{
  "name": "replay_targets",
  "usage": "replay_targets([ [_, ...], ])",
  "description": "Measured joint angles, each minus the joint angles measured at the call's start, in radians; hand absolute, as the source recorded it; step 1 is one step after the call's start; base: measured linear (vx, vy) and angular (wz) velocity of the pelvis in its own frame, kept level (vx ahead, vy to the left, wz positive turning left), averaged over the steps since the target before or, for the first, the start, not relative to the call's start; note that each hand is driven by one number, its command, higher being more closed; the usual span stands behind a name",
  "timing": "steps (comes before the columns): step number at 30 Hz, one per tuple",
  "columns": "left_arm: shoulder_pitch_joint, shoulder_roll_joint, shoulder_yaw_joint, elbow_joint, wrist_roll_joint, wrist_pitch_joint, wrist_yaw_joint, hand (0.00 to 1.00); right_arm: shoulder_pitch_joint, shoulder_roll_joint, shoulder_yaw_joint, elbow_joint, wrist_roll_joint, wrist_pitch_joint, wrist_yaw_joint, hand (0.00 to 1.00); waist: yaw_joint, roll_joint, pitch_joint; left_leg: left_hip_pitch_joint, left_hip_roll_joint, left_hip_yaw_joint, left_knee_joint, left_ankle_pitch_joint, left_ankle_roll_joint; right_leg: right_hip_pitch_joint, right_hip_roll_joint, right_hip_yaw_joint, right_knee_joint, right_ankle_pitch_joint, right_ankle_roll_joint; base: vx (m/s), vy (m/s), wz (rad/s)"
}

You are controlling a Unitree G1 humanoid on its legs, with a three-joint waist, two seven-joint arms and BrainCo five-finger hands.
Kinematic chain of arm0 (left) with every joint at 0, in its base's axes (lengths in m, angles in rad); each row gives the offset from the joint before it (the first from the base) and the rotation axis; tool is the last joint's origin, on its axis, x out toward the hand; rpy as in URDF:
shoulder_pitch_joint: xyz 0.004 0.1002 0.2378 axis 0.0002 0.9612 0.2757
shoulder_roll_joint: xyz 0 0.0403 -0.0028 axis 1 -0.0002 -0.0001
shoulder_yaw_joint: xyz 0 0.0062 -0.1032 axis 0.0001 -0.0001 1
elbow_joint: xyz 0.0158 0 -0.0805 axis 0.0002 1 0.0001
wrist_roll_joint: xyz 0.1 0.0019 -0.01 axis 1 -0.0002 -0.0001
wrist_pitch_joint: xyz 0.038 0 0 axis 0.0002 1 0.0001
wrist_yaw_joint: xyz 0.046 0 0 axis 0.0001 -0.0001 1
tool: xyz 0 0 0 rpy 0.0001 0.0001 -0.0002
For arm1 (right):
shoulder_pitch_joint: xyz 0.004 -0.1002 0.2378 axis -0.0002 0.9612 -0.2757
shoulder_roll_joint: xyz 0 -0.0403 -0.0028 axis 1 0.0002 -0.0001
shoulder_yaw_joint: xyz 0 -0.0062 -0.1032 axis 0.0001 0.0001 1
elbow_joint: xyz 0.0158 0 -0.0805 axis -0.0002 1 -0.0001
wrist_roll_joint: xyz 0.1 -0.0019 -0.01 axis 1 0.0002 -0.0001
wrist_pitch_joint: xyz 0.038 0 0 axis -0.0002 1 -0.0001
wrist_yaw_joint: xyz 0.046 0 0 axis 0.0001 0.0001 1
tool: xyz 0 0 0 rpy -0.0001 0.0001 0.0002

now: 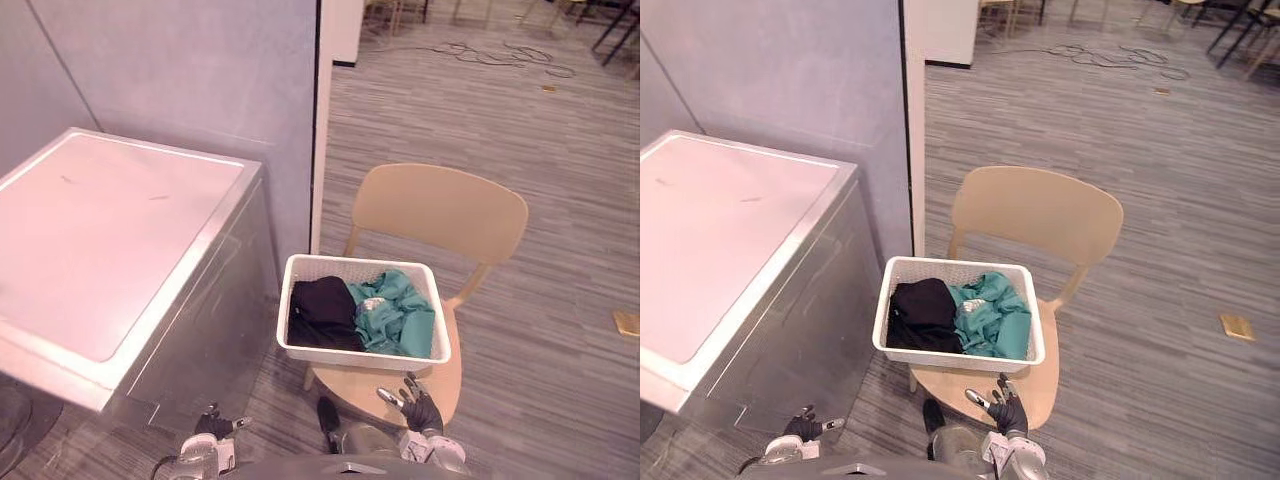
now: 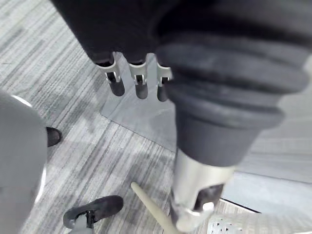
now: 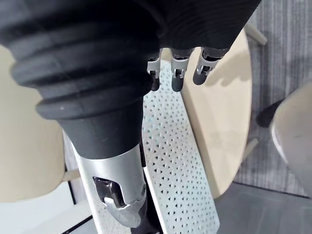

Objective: Pick up the laundry basket with both hands and put the clothes into the washing machine.

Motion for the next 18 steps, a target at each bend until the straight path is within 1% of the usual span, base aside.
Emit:
replay_targets([
  [1, -0.011, -0.002, -0.009, -0.006, 0.0, 0.0, 0.001, 0.0, 0.001, 0.001, 0.008, 0.0, 0.0, 0.003, 0.002, 0.0, 0.0, -0.019, 0.012, 0.004, -0.01, 0.015, 0.0, -0.001, 0.0, -0.025, -0.001, 0.009, 0.056, -0.025, 0.0, 0.01, 0.049, -0.21],
  [3, -0.018, -0.011, -0.03, -0.022, 0.0, 0.0, 0.001, 0.0, 0.002, 0.005, 0.026, 0.0, 0.0, 0.003, 0.007, 0.0, 0.001, -0.045, 0.028, 0.014, -0.026, 0.033, -0.002, -0.002, 0.003, -0.055, -0.005, 0.022, 0.128, -0.062, 0.004, 0.0, 0.052, -0.23],
  [5, -0.017, -0.031, -0.049, -0.038, 0.002, 0.0, 0.0, 0.0, 0.02, 0.01, 0.023, -0.004, 0.0, 0.004, 0.024, 0.0, -0.001, -0.056, 0.026, 0.036, -0.045, 0.05, -0.002, -0.006, 0.006, -0.079, -0.014, 0.029, 0.214, -0.114, 0.005, 0.02, 0.063, -0.11],
  [6, -0.016, -0.034, -0.052, -0.039, 0.004, 0.0, 0.0, 0.0, 0.02, 0.01, 0.023, -0.004, 0.0, 0.004, 0.024, 0.0, -0.001, -0.056, 0.026, 0.04, -0.048, 0.051, -0.003, -0.007, 0.007, -0.081, -0.015, 0.029, 0.227, -0.123, 0.005, 0.03, 0.066, -0.05],
  [7, -0.013, -0.043, -0.064, -0.045, 0.013, 0.0, -0.003, 0.0, 0.046, 0.02, 0.019, -0.022, 0.0, 0.006, 0.024, 0.0, 0.0, -0.069, 0.019, 0.044, -0.069, 0.065, 0.007, -0.016, 0.011, -0.109, -0.02, 0.039, 0.289, -0.153, 0.008, 0.02, 0.059, -0.22],
  [8, -0.012, -0.047, -0.07, -0.059, 0.021, 0.0, -0.005, 0.0, 0.053, 0.033, 0.015, -0.058, 0.0, 0.007, 0.024, 0.0, 0.002, -0.071, 0.022, 0.043, -0.08, 0.082, 0.034, -0.037, 0.015, -0.127, -0.02, 0.056, 0.346, -0.176, 0.013, 0.01, 0.056, -0.27],
  [10, -0.01, -0.051, -0.078, -0.062, 0.022, 0.001, -0.007, 0.0, 0.059, 0.048, 0.011, -0.093, 0.0, 0.01, 0.024, 0.0, -0.003, -0.074, 0.024, 0.036, -0.081, 0.091, 0.061, -0.056, 0.014, -0.136, -0.02, 0.06, 0.372, -0.181, 0.02, -0.05, 0.024, -0.23],
  [11, -0.009, -0.051, -0.088, -0.064, 0.035, 0.002, -0.008, 0.0, 0.071, 0.075, -0.003, -0.138, 0.0, 0.013, 0.024, 0.0, -0.005, -0.067, 0.031, 0.033, -0.061, 0.095, 0.103, -0.076, 0.018, -0.135, -0.019, 0.056, 0.395, -0.184, 0.027, -0.1, 0.005, -0.1],
  [12, -0.008, -0.051, -0.088, -0.065, 0.041, 0.003, -0.008, 0.0, 0.068, 0.083, -0.009, -0.148, 0.0, 0.013, 0.023, 0.0, -0.006, -0.059, 0.037, 0.034, -0.052, 0.095, 0.118, -0.079, 0.016, -0.149, -0.02, 0.047, 0.438, -0.193, 0.021, -0.1, -0.028, 0.01],
  [13, -0.009, -0.051, -0.088, -0.066, 0.042, 0.004, -0.008, 0.0, 0.075, 0.083, -0.009, -0.157, -0.001, 0.014, 0.024, 0.0, -0.006, -0.066, 0.036, 0.033, -0.048, 0.09, 0.13, -0.079, 0.016, -0.17, -0.024, 0.042, 0.526, -0.211, 0.008, 0.0, -0.049, 0.23],
  [14, -0.009, -0.053, -0.088, -0.066, 0.046, 0.006, -0.007, 0.0, 0.076, 0.079, -0.012, -0.165, -0.003, 0.014, 0.024, 0.0, -0.009, -0.066, 0.038, 0.029, -0.033, 0.079, 0.144, -0.079, 0.016, -0.191, -0.036, 0.035, 0.658, -0.236, 0.005, -0.01, -0.109, 0.4],
  [15, -0.008, -0.055, -0.088, -0.066, 0.048, 0.01, -0.007, 0.0, 0.075, 0.076, -0.024, -0.168, -0.022, 0.014, 0.023, 0.0, -0.016, -0.056, 0.037, 0.028, -0.001, 0.065, 0.154, -0.077, 0.011, -0.198, -0.069, 0.018, 0.773, -0.26, 0.002, 0.01, -0.153, 0.38],
  [16, -0.007, -0.052, -0.088, -0.066, 0.047, 0.01, -0.007, 0.0, 0.073, 0.074, -0.026, -0.17, -0.036, 0.013, 0.022, 0.0, -0.011, -0.05, 0.033, 0.029, 0.03, 0.065, 0.158, -0.072, 0.003, -0.193, -0.115, 0.024, 0.81, -0.27, 0.003, 0.0, -0.173, 0.23],
  [17, -0.007, -0.05, -0.088, -0.066, 0.047, 0.01, -0.007, 0.0, 0.074, 0.075, -0.025, -0.171, -0.039, 0.012, 0.022, 0.0, -0.008, -0.05, 0.031, 0.029, 0.042, 0.067, 0.159, -0.07, -0.001, -0.187, -0.146, 0.032, 0.802, -0.269, 0.003, 0.03, -0.222, -0.08],
  [18, -0.007, -0.048, -0.087, -0.066, 0.047, 0.01, -0.007, 0.0, 0.073, 0.079, -0.024, -0.174, -0.039, 0.012, 0.021, 0.0, -0.003, -0.055, 0.027, 0.029, 0.062, 0.073, 0.159, -0.067, -0.014, -0.159, -0.209, 0.059, 0.739, -0.26, 0.001, 0.06, -0.388, -0.17],
])
